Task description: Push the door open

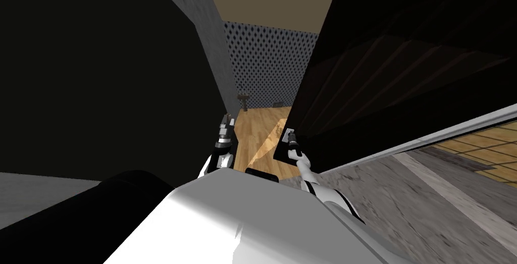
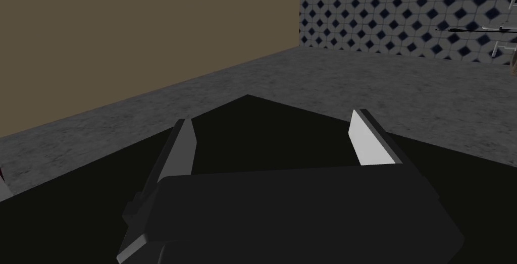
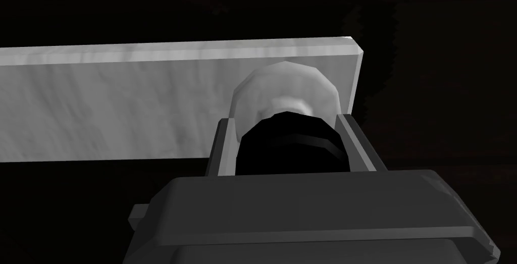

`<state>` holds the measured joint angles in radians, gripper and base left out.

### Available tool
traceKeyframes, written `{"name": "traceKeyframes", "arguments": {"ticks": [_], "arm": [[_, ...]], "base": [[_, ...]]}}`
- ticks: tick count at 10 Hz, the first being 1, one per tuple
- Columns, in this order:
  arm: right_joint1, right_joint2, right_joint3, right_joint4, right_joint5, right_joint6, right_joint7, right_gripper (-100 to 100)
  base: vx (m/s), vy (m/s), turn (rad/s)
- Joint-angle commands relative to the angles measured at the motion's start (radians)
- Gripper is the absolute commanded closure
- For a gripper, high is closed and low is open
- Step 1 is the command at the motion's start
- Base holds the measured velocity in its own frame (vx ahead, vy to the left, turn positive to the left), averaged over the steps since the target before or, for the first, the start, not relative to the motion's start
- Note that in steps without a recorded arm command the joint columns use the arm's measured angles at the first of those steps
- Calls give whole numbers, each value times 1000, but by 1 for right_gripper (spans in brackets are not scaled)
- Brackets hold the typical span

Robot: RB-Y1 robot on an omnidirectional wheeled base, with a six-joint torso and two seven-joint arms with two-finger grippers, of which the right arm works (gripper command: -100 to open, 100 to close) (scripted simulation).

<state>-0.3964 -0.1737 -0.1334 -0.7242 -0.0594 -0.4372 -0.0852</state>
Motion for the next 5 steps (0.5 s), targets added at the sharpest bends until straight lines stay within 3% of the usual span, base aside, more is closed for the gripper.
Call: {"name": "traceKeyframes", "arguments": {"ticks": [1,2,5], "arm": [[-20,-10,-15,32,-4,-18,4,100],[-20,-10,-15,32,-4,-18,4,100],[-19,-18,-44,37,-12,-18,16,100]], "base": [[130,89,-54],[49,24,-9],[130,94,-52]]}}
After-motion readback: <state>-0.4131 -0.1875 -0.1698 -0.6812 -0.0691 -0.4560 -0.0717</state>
